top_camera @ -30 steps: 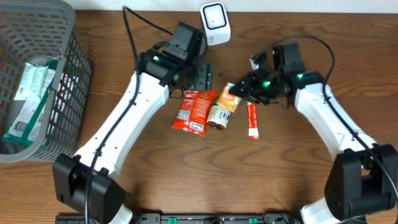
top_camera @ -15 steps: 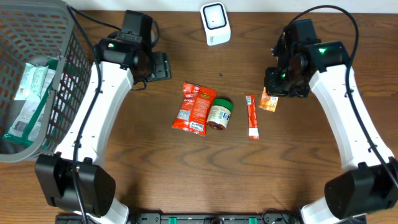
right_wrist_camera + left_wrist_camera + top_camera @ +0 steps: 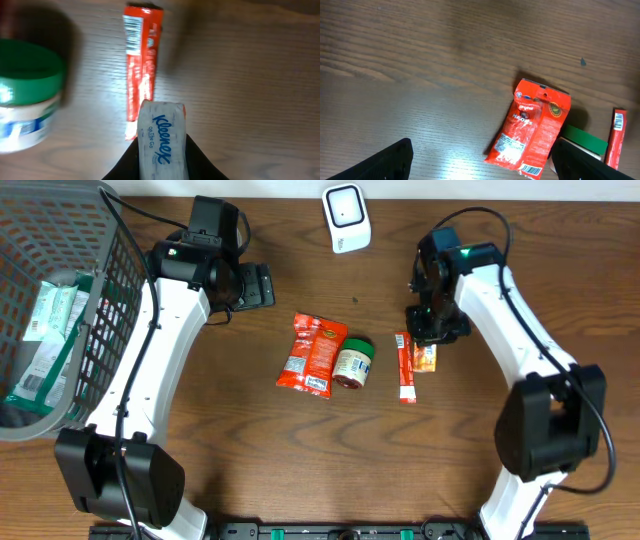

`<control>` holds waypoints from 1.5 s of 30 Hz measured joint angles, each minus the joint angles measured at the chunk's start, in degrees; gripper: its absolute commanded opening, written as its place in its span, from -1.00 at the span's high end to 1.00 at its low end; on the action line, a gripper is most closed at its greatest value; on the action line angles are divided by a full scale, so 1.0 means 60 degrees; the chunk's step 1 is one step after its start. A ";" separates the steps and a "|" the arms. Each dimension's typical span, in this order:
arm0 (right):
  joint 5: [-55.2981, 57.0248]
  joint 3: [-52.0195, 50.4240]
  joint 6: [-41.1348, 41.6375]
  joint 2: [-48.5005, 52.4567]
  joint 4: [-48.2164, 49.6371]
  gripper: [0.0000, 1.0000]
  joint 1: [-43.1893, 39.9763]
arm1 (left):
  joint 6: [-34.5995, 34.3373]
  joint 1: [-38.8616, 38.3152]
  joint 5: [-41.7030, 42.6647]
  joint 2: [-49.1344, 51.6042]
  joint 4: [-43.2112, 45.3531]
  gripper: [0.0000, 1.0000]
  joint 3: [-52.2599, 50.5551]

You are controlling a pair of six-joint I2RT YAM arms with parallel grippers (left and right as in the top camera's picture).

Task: Scan the item barcode
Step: 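Grasp the Kleenex pack with the right gripper and release the left, then lower the Kleenex pack right of the Nescafe stick with the right gripper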

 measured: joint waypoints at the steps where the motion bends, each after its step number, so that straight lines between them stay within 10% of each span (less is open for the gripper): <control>1: 0.0124 0.0000 -0.0025 0.0149 0.0004 0.62 0.0000 | 0.0000 0.0000 0.0000 0.0000 -0.0004 -0.78 0.0000; 15: 0.0922 -0.0004 -0.0630 0.1756 0.0619 0.46 -0.0004 | 0.0000 0.0000 0.0000 0.0000 0.0000 -0.78 0.0000; 29: 0.1013 -0.0004 -0.0750 0.1759 0.0747 -0.45 -0.0004 | 0.0000 0.0000 0.0000 0.0000 -0.0004 -0.79 0.0000; 45: 0.1016 0.0444 -0.0743 0.1759 0.0324 -0.64 -0.0047 | 0.0000 0.0000 0.0000 0.0000 -0.0004 -0.79 0.0000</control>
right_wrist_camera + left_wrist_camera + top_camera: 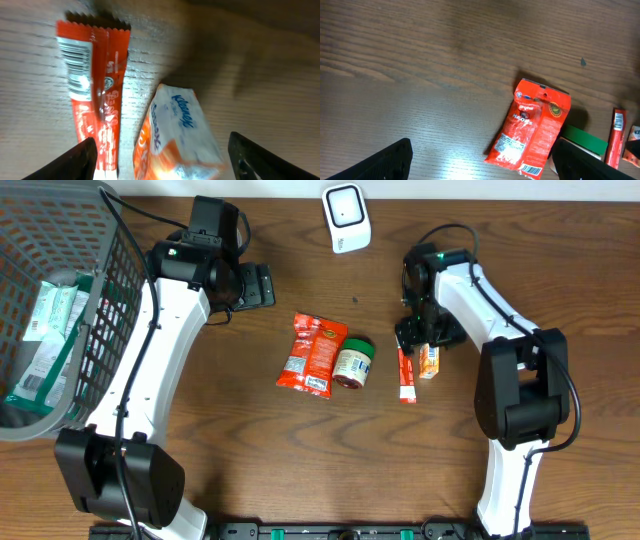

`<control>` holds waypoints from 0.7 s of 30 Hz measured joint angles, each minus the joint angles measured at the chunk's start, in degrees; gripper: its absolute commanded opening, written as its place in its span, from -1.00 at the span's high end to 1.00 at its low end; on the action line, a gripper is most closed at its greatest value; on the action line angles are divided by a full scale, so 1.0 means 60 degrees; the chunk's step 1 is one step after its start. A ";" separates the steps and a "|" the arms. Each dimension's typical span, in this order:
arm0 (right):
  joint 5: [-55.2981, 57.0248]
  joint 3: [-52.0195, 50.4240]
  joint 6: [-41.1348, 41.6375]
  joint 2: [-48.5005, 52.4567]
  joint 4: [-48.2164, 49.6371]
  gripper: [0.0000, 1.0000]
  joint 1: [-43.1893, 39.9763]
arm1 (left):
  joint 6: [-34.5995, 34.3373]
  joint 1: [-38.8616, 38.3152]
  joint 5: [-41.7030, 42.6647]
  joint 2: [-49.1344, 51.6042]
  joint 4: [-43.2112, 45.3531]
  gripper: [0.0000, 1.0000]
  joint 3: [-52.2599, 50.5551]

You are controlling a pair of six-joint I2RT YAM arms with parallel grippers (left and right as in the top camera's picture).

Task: Scan the item barcode
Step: 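Lower the Kleenex pack right of the Nescafe stick with the right gripper, then open the right gripper and retract it to the right side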

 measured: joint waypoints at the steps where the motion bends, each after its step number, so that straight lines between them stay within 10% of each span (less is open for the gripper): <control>1: 0.0000 0.0200 0.0000 0.0000 -0.0146 -0.66 -0.0015 | 0.0000 0.0000 0.0000 0.0000 0.0004 -0.79 0.0000; 21: 0.0040 0.1829 0.0801 -0.0106 -0.0040 -0.99 -0.2881 | 0.0000 0.0000 0.0000 0.0000 0.0000 -0.79 0.0000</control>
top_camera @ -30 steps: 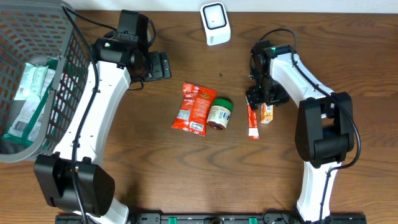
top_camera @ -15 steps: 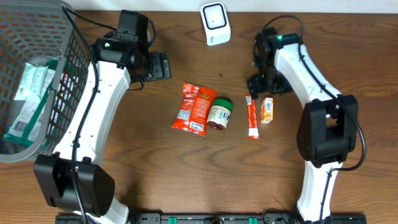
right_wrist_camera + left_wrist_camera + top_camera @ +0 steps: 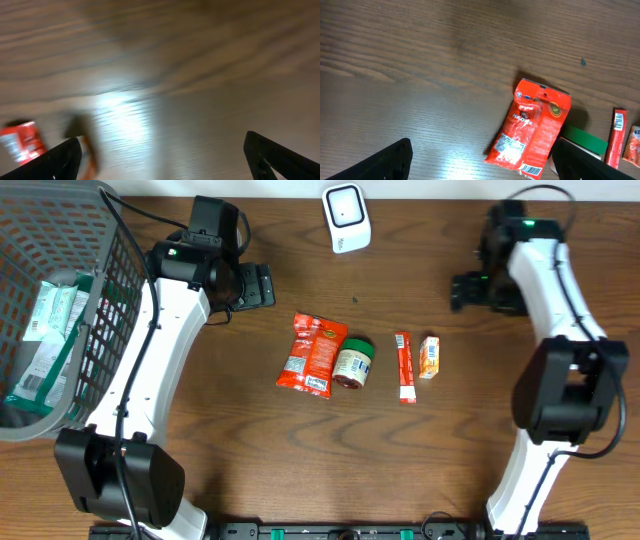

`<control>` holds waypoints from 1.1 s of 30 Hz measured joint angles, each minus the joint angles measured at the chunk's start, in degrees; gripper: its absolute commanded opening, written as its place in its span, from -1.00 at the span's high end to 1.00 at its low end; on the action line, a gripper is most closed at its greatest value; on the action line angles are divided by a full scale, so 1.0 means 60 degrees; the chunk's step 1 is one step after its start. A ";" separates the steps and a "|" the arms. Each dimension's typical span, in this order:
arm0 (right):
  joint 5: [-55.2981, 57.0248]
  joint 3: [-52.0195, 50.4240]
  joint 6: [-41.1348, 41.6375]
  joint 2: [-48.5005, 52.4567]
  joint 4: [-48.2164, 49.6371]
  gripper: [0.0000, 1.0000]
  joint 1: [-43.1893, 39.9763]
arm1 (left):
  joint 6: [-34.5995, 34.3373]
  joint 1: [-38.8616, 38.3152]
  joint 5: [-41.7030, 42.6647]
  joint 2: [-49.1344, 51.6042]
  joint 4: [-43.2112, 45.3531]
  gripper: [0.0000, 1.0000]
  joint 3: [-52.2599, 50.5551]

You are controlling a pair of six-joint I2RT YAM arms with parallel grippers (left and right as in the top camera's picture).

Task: Scan the item barcode
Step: 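Open the right gripper and retract it to the right side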

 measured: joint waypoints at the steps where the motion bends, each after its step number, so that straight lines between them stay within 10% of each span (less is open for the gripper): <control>1: 0.0015 0.0000 0.0000 0.0000 -0.0004 -0.99 -0.0259 | 0.0000 0.0000 0.0000 0.0000 0.0000 -0.79 0.0000; 33: 0.0066 0.0000 0.0004 0.0000 -0.0015 -0.98 -0.1636 | 0.0011 0.0000 0.0051 0.0000 0.0200 -0.70 0.0004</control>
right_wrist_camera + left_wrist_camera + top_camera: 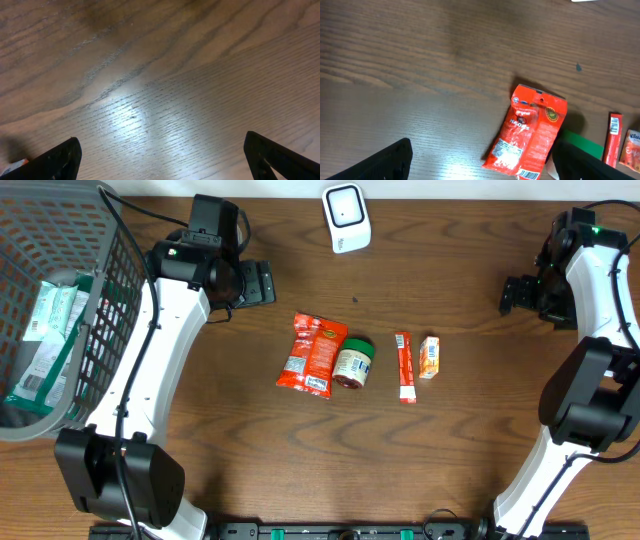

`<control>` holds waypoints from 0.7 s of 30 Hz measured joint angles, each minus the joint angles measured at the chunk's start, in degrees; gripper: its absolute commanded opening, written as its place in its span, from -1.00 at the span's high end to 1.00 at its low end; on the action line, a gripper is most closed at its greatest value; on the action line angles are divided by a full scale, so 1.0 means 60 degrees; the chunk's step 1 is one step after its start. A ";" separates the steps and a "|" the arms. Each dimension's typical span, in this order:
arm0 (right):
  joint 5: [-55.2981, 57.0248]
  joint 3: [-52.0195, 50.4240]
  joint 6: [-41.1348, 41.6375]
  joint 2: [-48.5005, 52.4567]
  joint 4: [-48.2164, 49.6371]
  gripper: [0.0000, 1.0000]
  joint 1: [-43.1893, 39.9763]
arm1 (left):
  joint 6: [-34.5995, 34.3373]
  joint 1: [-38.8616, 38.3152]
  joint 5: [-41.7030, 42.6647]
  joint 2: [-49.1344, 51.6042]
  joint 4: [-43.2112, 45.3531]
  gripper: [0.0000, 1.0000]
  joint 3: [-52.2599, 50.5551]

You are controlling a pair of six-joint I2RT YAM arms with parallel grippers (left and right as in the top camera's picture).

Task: Scan the item barcode
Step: 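Open the right gripper and retract it to the right side, then reach into the basket and grasp the mint-green wipes pack with left gripper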

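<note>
A white barcode scanner point(345, 217) stands at the table's far edge. Mid-table lie a red snack bag point(312, 355), a green-lidded jar point(353, 363), a red stick packet point(404, 367) and a small orange-and-white tissue pack point(428, 357). My left gripper point(262, 283) is open, up and left of the bag; its wrist view shows the bag point(530, 131), the stick packet point(611, 139) and the tissue pack point(630, 150). My right gripper point(520, 295) is open near the right edge, over bare wood point(150, 100), holding nothing.
A grey wire basket point(110, 270) fills the left side, with green-and-white packets point(50, 330) inside. The left arm runs alongside it. The right arm runs along the table's right edge.
My right gripper has moved farther right, away from the items, and is still open. The left wrist view has shifted slightly. The items lie where they were.
My right gripper was first shut on the tissue pack beside the red stick packet. Then it was open with the pack lying on the table. After that it was up and right of the items, and now it is near the right edge.
</note>
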 measured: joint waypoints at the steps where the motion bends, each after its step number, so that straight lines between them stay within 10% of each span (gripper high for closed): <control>1: -0.0004 0.0000 0.0000 0.0000 0.0000 -0.99 0.0000 | 0.0036 0.0004 0.0000 0.0000 -0.0182 -0.70 0.0029; 9: 0.0000 0.0000 0.0000 0.0000 -0.0011 -0.99 0.0000 | 0.0109 0.0557 -0.1341 0.0146 -0.2251 -0.66 0.3111; 21: -0.0004 0.0004 0.0000 0.0000 -0.0011 -0.98 0.0000 | 0.0634 0.3610 -0.3756 -0.0368 -0.1657 -0.74 0.6142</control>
